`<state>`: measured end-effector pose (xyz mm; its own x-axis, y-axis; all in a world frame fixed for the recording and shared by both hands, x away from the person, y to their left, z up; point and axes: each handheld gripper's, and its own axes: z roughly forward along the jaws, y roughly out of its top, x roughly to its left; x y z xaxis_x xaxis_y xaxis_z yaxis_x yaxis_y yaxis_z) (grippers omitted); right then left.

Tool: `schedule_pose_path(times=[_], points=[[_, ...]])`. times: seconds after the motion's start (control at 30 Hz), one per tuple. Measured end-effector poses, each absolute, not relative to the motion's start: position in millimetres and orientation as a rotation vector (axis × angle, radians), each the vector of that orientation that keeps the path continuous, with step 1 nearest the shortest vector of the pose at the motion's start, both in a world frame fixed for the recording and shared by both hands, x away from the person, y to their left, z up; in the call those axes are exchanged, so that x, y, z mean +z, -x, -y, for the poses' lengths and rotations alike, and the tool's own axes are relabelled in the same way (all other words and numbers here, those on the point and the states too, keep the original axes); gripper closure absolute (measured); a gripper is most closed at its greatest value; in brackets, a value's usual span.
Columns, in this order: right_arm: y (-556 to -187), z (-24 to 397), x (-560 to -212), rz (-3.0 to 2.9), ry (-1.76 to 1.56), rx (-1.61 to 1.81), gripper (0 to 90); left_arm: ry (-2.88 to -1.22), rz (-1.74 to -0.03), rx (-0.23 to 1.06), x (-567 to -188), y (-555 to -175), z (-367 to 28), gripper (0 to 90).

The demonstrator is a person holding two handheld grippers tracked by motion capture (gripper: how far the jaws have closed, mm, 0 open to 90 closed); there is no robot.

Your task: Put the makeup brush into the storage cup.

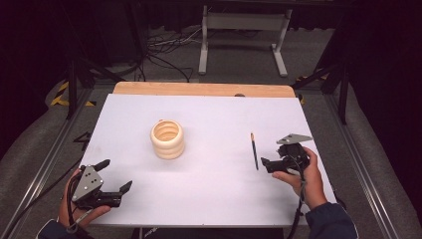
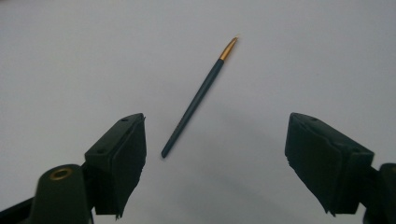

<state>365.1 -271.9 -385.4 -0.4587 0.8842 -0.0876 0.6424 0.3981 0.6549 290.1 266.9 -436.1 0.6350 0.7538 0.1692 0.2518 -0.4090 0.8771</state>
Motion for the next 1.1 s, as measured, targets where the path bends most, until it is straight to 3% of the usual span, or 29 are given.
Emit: schedule_pose_path(times=[0.33,0.73,1.1], points=[[-419.0,251.2,-384.1,-2.361,-1.437,0.692,21.4,-2.003,-0.857,0.735,-441.0,-277.2,-275.9,6.3],[-473.8,236.9,-408.2,-2.461,-1.587,0.444,35.9,-1.999,-0.866,0.724,-441.4,-272.0,-279.2,6.5],[-497.7,232.7,-417.1,-2.442,-1.622,0.321,54.0,-2.014,-0.868,0.709,-442.4,-273.3,-278.3,6.8]])
